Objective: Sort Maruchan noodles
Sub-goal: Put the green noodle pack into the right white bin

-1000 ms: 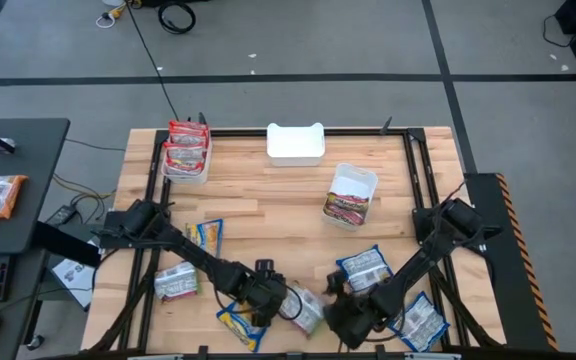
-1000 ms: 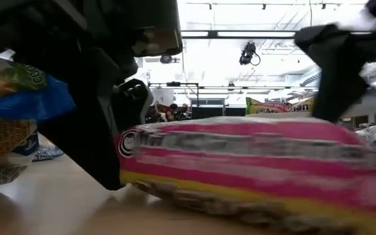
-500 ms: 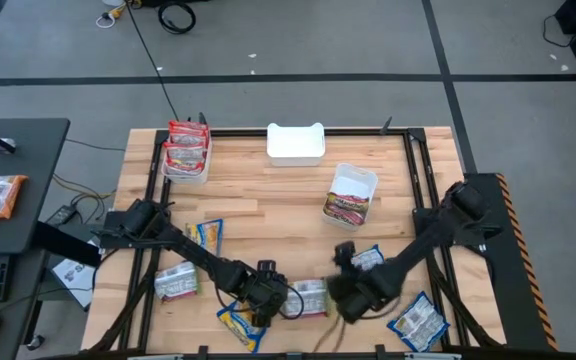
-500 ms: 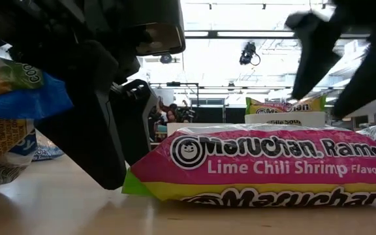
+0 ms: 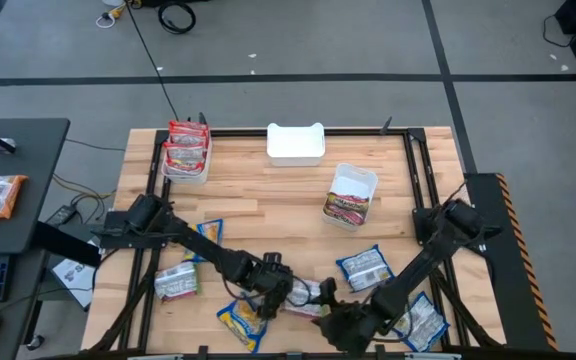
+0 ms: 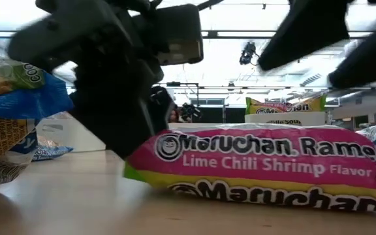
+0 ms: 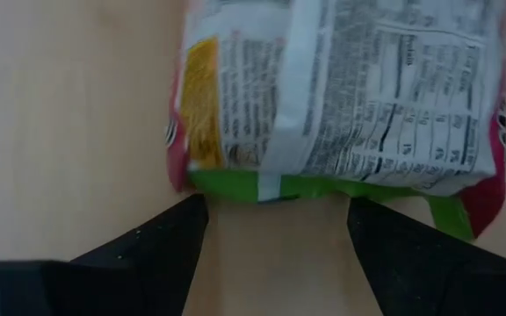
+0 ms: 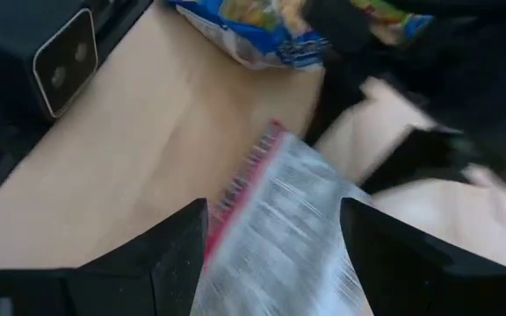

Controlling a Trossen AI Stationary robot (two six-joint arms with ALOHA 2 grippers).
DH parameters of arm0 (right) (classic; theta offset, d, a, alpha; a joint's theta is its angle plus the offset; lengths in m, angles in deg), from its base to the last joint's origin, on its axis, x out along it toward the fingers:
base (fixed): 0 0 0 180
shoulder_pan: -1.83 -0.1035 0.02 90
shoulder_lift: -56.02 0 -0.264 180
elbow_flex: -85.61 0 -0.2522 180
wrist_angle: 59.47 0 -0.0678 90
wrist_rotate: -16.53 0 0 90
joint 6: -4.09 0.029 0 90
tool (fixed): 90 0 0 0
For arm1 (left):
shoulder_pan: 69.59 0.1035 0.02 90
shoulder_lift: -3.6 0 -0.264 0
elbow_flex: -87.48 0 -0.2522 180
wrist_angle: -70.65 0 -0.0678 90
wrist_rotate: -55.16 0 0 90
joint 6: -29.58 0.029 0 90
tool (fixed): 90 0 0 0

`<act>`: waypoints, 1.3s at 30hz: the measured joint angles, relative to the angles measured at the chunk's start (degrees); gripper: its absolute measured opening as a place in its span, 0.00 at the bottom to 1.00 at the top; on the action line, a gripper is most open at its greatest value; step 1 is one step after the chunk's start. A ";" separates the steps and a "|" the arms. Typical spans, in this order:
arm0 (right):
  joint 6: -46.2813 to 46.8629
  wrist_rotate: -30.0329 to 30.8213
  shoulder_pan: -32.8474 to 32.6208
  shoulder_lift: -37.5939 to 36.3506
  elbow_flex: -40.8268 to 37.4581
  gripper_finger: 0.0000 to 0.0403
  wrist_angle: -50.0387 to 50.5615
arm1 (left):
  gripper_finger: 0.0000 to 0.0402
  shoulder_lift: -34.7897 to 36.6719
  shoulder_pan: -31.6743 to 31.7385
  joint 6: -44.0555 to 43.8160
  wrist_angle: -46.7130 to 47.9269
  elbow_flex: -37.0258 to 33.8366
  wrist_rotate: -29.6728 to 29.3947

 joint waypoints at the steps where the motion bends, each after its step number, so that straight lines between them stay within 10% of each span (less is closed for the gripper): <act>1: 0.52 -0.05 0.14 1.27 0.01 0.65 -1.56 | 0.71 -0.02 0.27 0.04 -0.21 -0.04 -0.21; 6: 0.77 1.10 0.23 6.70 2.00 0.65 -1.73 | 0.71 -0.02 1.04 0.20 -0.58 -0.07 -0.53; 18: 12.13 6.91 2.09 4.95 4.17 0.65 34.71 | 0.71 0.02 0.75 0.04 1.11 0.04 1.90; 39: 12.75 5.95 3.63 2.71 -4.04 0.46 24.25 | 0.71 2.64 0.96 0.30 7.12 -0.13 -1.55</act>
